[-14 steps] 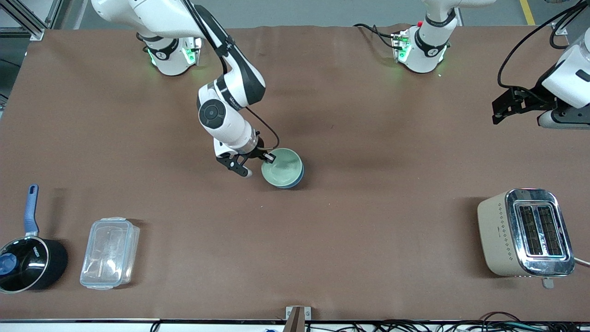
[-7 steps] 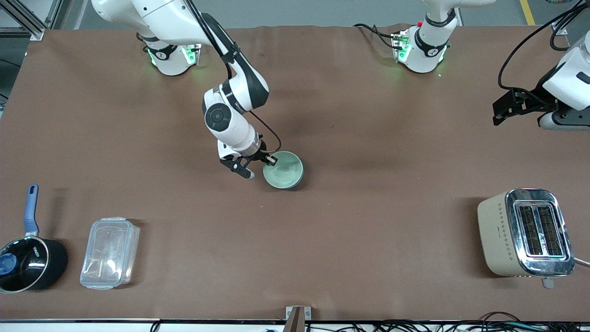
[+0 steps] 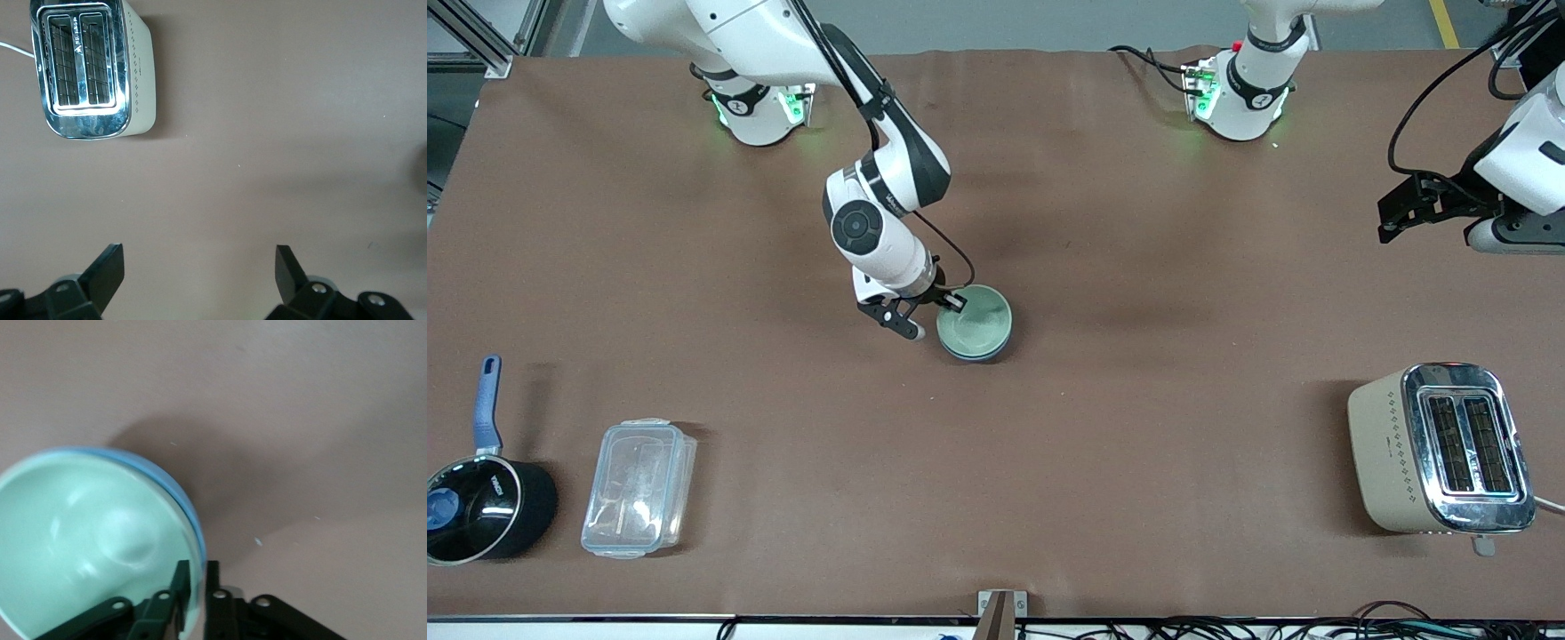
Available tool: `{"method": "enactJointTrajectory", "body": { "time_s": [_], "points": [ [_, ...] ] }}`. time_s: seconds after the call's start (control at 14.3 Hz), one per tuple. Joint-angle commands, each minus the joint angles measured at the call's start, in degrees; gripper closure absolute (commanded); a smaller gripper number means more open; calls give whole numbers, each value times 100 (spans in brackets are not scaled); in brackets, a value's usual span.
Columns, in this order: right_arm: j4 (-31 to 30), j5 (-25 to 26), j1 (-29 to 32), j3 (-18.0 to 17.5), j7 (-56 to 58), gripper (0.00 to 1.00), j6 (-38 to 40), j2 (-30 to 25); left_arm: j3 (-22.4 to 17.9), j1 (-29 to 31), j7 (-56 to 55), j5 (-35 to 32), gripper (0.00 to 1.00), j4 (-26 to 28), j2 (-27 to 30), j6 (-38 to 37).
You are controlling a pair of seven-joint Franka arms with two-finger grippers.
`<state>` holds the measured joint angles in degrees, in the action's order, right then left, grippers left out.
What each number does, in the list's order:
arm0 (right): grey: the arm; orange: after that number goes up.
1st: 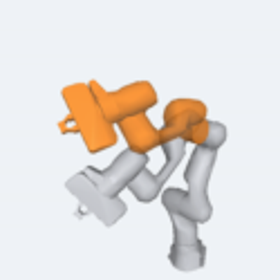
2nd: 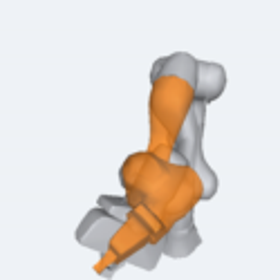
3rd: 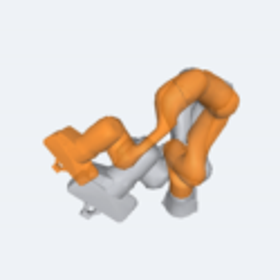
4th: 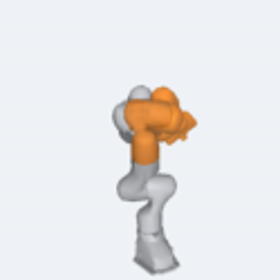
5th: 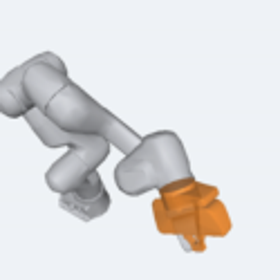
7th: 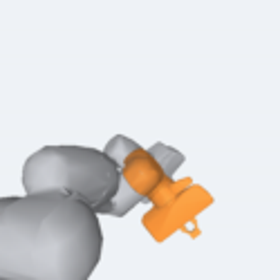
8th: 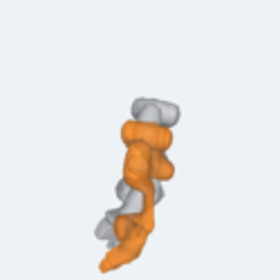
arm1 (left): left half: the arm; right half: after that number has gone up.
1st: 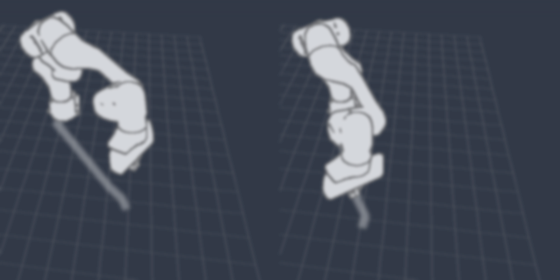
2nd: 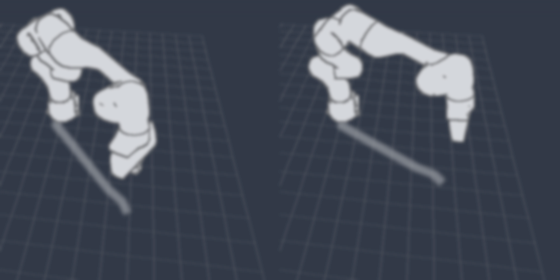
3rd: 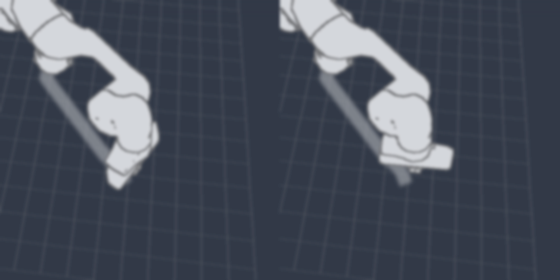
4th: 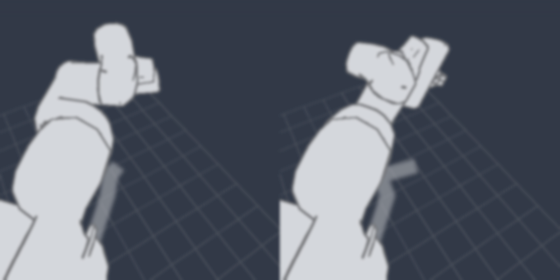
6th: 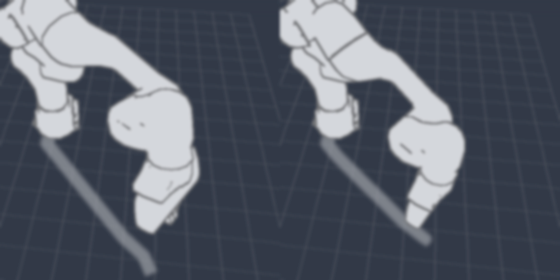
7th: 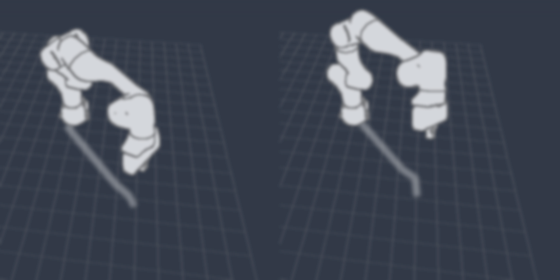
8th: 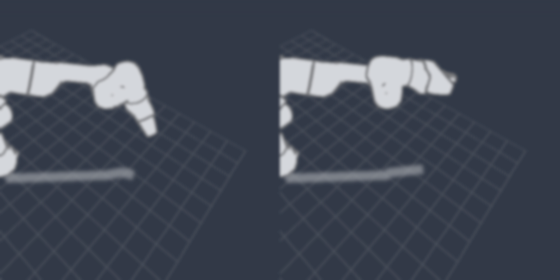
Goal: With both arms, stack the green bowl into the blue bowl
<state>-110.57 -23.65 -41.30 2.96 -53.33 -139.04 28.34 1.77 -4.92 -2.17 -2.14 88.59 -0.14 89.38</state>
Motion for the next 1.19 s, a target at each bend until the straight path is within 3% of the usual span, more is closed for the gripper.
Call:
{"method": "enactJointTrajectory", "body": {
  "time_s": [0.0, 0.21, 0.49, 0.56, 0.84, 1.12],
  "points": [
    [96, -61, 235, 29, -46, 0, 735, -406, -37, 0, 50, 91, 0, 1, 32, 27],
    [316, 96, 718, 143, 77, 0, 1536, -908, -37, 0, 59, 82, 0, 1, 41, 19],
    [238, 1674, 1227, 354, 279, 0, 1951, -1663, -28, -9, 50, 91, 0, 1, 32, 27],
    [159, 1862, 1490, 346, 514, 0, 1968, -1804, -28, -9, 50, 91, 0, 1, 23, 36],
    [-53, 1943, 2772, 363, 3093, 0, 2021, -2113, -28, -27, 58, 73, 0, -8, 23, 45],
    [289, 1943, 3934, 363, 5346, 0, 2231, -2236, -2, -79, 59, 56, 0, -17, -3, 27]
  ]
}}
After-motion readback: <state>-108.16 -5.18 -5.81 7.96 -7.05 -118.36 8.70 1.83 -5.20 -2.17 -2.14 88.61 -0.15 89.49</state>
